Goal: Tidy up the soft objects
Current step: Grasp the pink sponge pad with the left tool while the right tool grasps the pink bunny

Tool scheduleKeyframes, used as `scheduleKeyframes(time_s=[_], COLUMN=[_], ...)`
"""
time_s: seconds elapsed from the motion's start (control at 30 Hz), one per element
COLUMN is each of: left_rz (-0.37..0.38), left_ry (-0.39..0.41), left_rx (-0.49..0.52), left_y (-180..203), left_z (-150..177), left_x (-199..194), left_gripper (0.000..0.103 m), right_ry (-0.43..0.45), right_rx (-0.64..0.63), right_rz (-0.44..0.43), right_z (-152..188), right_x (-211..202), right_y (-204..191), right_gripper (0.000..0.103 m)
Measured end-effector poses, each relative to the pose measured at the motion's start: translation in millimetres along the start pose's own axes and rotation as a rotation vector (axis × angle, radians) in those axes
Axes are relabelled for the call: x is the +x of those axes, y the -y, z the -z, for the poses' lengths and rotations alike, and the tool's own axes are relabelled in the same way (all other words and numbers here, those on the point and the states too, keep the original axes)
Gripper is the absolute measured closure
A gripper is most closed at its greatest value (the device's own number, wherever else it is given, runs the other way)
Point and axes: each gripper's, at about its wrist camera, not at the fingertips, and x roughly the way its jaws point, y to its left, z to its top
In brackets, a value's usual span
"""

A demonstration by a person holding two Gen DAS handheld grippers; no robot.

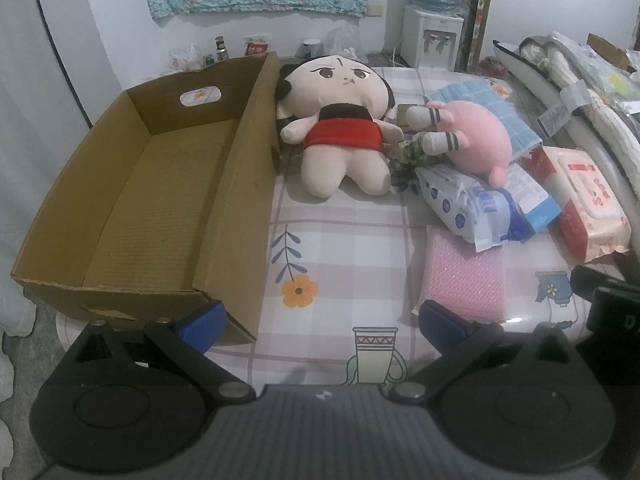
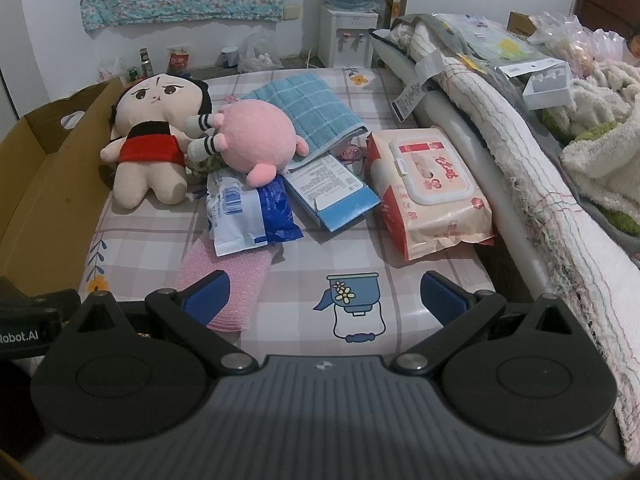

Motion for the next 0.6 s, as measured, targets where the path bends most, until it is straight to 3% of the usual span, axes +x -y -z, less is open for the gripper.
scheduleKeyframes(time_s=[0.27,0.5,0.6], left_rz=[0.050,0.169,0.240], left_ry=[0.041,0.089,0.109], left_rx=[0.076,0.126,0.135], left_y=[13.4,31.2,38.6], left_z=[1.1,-3.7,-5.0], left_x=[0.6,12.0,20.9], left_gripper=[0.000,0.000,0.000], right_ry=[0.027,0.156,0.155], right_rx=[0.049,0.076,0.091], right_rz=[0.006,-0.027,-0.079], right_z=[1.3,13.5,13.1], right_x=[1.5,3.3,12.2], right_y=[17.8,48.9,57.9], right_gripper=[0.001,0.001,0.001])
